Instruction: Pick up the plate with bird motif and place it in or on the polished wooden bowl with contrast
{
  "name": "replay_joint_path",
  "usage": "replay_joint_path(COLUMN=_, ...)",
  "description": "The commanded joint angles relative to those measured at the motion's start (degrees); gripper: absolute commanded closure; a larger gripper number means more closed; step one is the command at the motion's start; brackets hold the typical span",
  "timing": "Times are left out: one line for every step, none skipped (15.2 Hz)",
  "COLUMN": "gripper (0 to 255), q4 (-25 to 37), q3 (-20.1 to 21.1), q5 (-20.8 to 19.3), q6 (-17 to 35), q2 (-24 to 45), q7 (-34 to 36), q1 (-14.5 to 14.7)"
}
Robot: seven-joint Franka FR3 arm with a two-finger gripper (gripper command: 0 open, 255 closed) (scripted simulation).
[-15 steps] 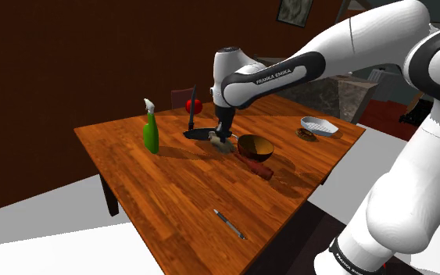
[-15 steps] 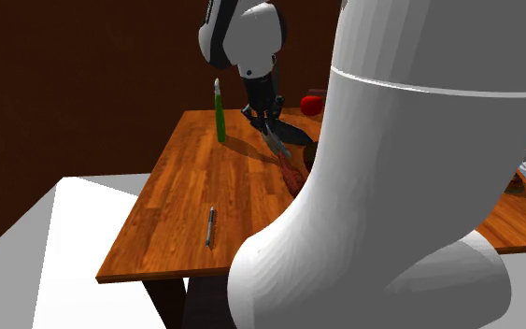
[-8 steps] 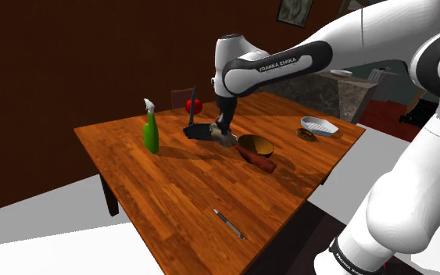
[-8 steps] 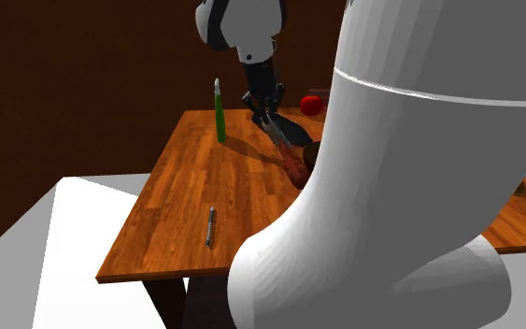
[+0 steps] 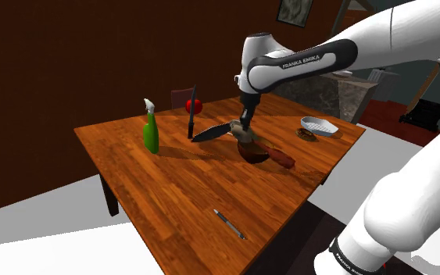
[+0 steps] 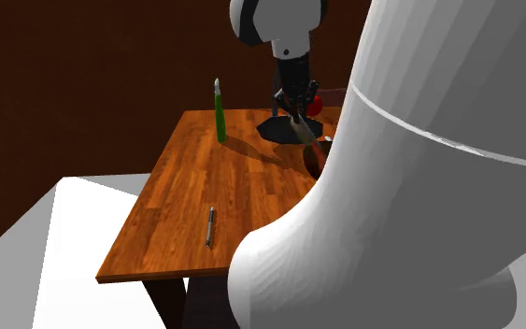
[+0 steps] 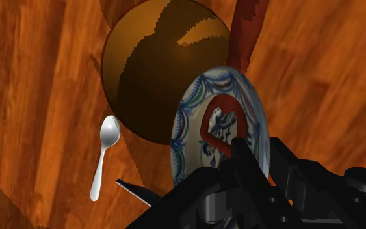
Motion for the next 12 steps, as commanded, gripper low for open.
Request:
replay_joint_path(gripper=255, q4=-2.07, q3=-1.45, q5=-0.16, q6=0.03, q2=-2.53, q7=-2.53, q1=-1.05)
replay_joint_path(gripper=255, q4=-2.87, q3=-2.25, q5=-0.31, q6=0.12, q2=-3.51, q7=-3.83, q1=-1.62)
replay_joint_path(gripper=255, q4=-3.61, q3=-3.08, q5=-0.49, q6=0.19, q2=-4.43, q7=-5.14, q1=-2.19)
replay_joint_path(gripper=255, q4=-4.05, q3=-3.62, q5=-0.61, q6=0.23, q2=-4.99, q7=-5.98, q1=-2.55)
replay_joint_path(gripper=255, q4=-4.61, q3=-3.64, q5=-0.70, q6=1.00, q2=-4.77, q7=-5.82, q1=-2.57)
replay_joint_path(gripper=255, q4=-5.16, q3=-3.66, q5=-0.79, q6=1.77, q2=-4.54, q7=-5.66, q1=-2.59)
replay_joint_path(gripper=255, q4=-5.69, q3=-3.68, q5=-0.88, q6=2.54, q2=-4.29, q7=-5.50, q1=-2.61)
replay_joint_path(gripper=255, q4=-6.22, q3=-3.70, q5=-0.98, q6=3.32, q2=-4.03, q7=-5.34, q1=-2.64)
replay_joint_path(gripper=255, q4=-6.73, q3=-3.72, q5=-1.08, q6=4.10, q2=-3.75, q7=-5.18, q1=-2.66)
replay_joint_path(gripper=255, q4=-7.24, q3=-3.74, q5=-1.19, q6=4.88, q2=-3.46, q7=-5.01, q1=-2.69)
replay_joint_path(gripper=255, q4=-7.73, q3=-3.75, q5=-1.29, q6=5.66, q2=-3.16, q7=-4.84, q1=-2.72)
replay_joint_path(gripper=255, q4=-8.21, q3=-3.77, q5=-1.41, q6=6.44, q2=-2.85, q7=-4.67, q1=-2.75)
